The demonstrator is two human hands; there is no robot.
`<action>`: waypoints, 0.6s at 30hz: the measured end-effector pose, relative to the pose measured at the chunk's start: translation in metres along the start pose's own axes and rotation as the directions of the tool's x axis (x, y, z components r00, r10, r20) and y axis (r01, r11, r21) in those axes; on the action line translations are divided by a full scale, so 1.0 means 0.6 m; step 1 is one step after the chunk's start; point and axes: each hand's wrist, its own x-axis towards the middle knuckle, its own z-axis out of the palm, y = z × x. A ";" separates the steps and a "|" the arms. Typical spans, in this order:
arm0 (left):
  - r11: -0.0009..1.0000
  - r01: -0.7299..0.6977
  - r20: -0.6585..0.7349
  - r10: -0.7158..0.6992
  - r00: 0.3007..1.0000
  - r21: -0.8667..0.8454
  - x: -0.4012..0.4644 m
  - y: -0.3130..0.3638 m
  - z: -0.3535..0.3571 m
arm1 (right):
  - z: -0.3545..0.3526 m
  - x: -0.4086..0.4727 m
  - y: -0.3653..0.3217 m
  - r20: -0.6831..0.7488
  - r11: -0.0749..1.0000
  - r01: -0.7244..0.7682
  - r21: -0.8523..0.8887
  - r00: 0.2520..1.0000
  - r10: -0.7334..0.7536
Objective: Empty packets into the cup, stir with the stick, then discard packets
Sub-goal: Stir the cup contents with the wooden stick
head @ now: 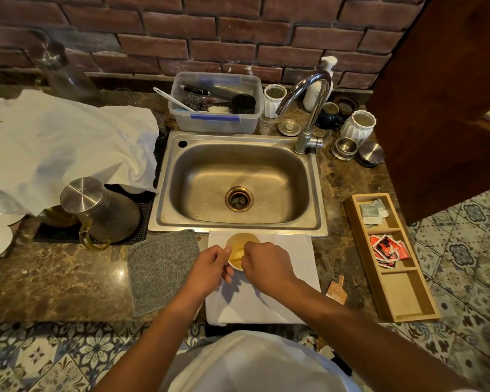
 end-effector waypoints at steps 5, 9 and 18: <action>1.000 -0.005 -0.011 0.005 1.000 0.015 0.000 -0.003 0.000 | -0.005 -0.003 0.022 -0.003 0.999 -0.033 0.004 0.999 0.033; 1.000 -0.009 -0.015 0.009 1.000 0.014 0.001 -0.004 0.002 | -0.010 0.000 0.034 0.039 0.998 -0.052 0.030 0.998 0.051; 1.000 0.002 -0.017 -0.002 1.000 -0.006 -0.001 -0.001 0.002 | -0.019 0.012 0.027 0.110 0.996 -0.085 0.011 0.990 0.084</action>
